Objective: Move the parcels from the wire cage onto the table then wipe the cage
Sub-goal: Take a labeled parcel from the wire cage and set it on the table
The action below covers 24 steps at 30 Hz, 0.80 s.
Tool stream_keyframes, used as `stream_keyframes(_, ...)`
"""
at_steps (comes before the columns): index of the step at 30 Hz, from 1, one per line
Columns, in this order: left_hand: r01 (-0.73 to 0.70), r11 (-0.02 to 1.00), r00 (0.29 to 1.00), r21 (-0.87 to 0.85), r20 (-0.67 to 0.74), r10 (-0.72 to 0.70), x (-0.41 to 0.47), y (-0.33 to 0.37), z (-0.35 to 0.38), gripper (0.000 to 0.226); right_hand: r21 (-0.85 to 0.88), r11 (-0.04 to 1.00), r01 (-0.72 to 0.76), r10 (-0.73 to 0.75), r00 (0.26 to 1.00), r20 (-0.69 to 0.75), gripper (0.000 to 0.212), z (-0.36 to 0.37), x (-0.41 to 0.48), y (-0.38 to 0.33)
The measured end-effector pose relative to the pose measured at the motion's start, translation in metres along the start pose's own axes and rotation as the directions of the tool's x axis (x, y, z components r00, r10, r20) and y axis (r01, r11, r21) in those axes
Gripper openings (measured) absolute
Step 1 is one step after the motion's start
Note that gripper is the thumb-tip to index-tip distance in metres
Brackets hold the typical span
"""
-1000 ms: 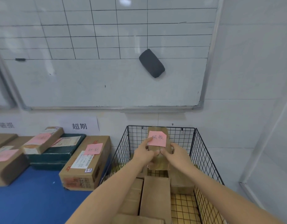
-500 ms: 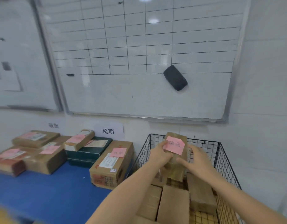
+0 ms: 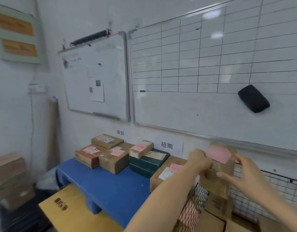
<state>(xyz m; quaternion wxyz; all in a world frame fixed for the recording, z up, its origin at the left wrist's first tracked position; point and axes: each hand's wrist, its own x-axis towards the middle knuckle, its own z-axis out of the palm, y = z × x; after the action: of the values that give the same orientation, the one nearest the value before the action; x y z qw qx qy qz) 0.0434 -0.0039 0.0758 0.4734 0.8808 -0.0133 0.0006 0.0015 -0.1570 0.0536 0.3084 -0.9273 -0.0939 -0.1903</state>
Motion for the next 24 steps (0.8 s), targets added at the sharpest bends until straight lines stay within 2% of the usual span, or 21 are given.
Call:
stream_keyframes(3, 0.023, 1.0, 0.999, -0.012, -0.029, -0.024, 0.005, -0.011, -0.03, 0.035, 0.012, 0.997, 0.079, -0.079, 0.997, -0.013, 0.087, 0.014, 0.007, -0.031)
stream_keyframes(8, 0.016, 1.0, 0.996, -0.006, -0.086, -0.016, 0.016, -0.044, -0.101, 0.031, 0.047, 0.993, 0.105, -0.104, 0.994, -0.016, 0.077, 0.054, 0.024, -0.09)
stream_keyframes(13, 0.028, 1.0, 0.994, 0.012, -0.108, -0.027, 0.029, -0.099, -0.193, 0.021, 0.096, 0.994, 0.048, -0.053, 0.998, 0.041, 0.098, 0.116, 0.048, -0.16)
stream_keyframes(15, 0.049, 0.999, 0.991, 0.007, -0.129, -0.048, 0.037, -0.122, -0.226, 0.025, 0.089, 0.995, 0.039, -0.044, 0.997, 0.061, 0.104, 0.141, 0.06, -0.186)
stream_keyframes(24, 0.114, 0.993, 0.966, 0.014, -0.233, -0.107, 0.091, -0.206, -0.324, 0.026, 0.107, 0.994, 0.029, -0.043, 0.99, 0.136, 0.106, 0.24, 0.118, -0.273)
